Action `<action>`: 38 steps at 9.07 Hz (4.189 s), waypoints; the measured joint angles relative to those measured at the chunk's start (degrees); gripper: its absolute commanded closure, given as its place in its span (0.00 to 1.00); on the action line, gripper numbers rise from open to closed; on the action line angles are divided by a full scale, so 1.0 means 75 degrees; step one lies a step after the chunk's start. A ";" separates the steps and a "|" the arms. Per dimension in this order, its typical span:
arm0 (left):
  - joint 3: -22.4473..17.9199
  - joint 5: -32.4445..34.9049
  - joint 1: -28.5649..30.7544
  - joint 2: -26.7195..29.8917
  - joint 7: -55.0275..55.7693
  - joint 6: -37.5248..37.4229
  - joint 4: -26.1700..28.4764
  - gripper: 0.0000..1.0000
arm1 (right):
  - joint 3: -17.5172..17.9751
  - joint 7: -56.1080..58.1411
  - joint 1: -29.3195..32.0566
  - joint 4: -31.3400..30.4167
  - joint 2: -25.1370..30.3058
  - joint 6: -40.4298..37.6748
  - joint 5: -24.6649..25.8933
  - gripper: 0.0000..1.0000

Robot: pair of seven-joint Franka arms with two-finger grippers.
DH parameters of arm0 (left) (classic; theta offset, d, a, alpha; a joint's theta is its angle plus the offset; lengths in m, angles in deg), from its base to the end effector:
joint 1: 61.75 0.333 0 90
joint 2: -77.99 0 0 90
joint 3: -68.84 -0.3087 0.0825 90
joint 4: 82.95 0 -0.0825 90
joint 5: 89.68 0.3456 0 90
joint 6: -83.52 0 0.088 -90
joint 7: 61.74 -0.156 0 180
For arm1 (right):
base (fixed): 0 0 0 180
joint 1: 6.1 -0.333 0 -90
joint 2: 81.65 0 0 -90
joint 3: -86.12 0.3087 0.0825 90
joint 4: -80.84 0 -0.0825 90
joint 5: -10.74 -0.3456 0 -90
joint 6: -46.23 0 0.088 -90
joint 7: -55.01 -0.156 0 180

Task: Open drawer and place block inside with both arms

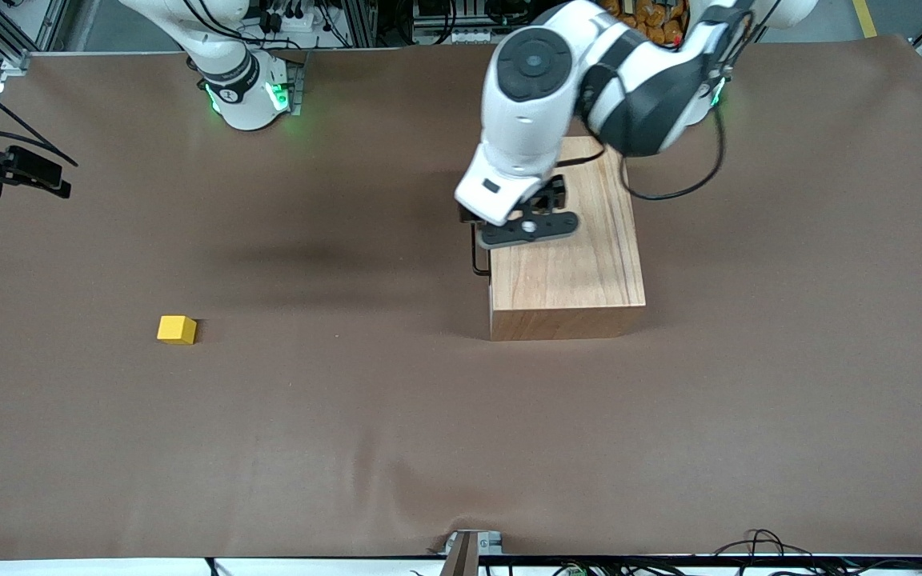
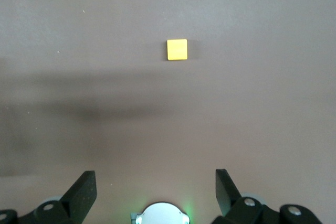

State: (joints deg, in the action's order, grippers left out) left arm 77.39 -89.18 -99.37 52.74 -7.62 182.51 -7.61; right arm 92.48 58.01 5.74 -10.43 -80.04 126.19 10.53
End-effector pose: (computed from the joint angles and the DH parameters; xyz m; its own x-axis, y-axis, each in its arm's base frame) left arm 0.4584 -0.4529 0.4387 0.9871 0.1494 -0.0582 0.1504 -0.9885 0.0131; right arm 0.4773 -0.0445 0.5598 0.9848 -0.0418 -0.1684 -0.0440 -0.9990 -0.0094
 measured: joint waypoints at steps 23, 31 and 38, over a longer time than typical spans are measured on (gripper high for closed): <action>-0.0838 0.1093 -0.2233 -0.2245 0.1531 0.1764 -0.0136 0.00 | 0.0103 0.0482 0.2301 -0.0180 -0.0835 0.1093 -0.0015 0.00; -0.0777 0.1003 -0.2535 -0.2325 0.1545 0.2523 -0.0135 0.00 | 0.0186 0.0567 0.0700 -0.1528 -0.2495 0.4477 -0.0002 0.00; -0.0758 0.1031 -0.2704 -0.2393 0.1489 0.3215 -0.0146 0.00 | 0.0143 0.0577 0.0482 -0.2319 -0.3410 0.6058 0.0622 0.00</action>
State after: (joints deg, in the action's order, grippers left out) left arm 71.71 -81.45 -119.66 34.79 3.55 206.63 -8.71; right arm 93.55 62.33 9.36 -27.82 -105.61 171.63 15.19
